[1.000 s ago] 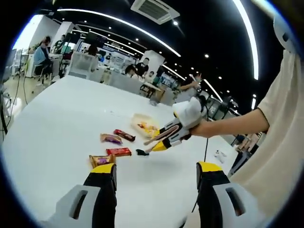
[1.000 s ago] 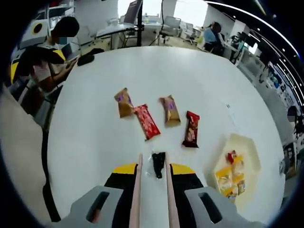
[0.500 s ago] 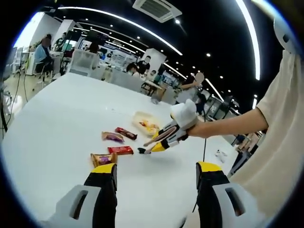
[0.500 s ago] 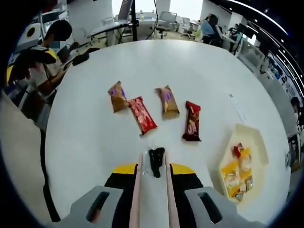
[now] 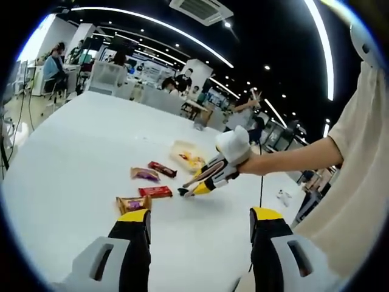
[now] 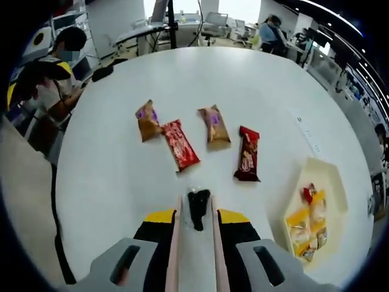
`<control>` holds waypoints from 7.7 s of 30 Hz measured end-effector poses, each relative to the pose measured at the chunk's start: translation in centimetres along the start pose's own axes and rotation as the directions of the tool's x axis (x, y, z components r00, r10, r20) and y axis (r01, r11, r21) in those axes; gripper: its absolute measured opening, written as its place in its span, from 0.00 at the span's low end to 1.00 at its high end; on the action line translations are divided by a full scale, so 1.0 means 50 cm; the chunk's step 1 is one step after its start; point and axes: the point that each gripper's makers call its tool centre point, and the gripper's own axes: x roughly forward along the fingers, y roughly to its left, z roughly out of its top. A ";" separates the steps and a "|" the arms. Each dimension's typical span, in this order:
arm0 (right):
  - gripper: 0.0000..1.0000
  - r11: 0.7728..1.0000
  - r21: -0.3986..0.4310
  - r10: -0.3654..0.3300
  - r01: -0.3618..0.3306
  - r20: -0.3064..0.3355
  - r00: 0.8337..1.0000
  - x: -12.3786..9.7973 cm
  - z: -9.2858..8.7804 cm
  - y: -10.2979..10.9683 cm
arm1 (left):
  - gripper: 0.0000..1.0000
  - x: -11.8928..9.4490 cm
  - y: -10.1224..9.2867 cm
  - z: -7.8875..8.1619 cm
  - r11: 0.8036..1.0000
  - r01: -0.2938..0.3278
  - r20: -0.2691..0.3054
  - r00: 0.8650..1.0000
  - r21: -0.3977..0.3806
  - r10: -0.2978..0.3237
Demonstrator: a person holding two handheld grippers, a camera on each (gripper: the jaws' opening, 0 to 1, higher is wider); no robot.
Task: Place the target food into the container with the food tongs after gripping and lifting it, then release it inside without dropping or visibly crushing the food.
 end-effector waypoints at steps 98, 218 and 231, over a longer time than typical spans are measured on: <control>0.19 0.960 0.232 -0.215 0.157 0.248 0.945 -0.200 0.073 -0.099 | 0.64 0.030 -0.054 0.009 0.998 0.066 -0.001 0.998 0.004 -0.066; 0.22 0.938 0.243 -0.314 0.248 0.294 0.902 -0.277 0.127 -0.177 | 0.62 -0.005 -0.057 -0.001 1.000 0.031 0.046 0.998 0.002 -0.031; 0.22 0.973 0.155 -0.211 0.172 0.288 0.934 -0.215 0.174 -0.086 | 0.62 -0.040 -0.039 -0.020 1.000 -0.005 0.062 0.998 -0.027 0.007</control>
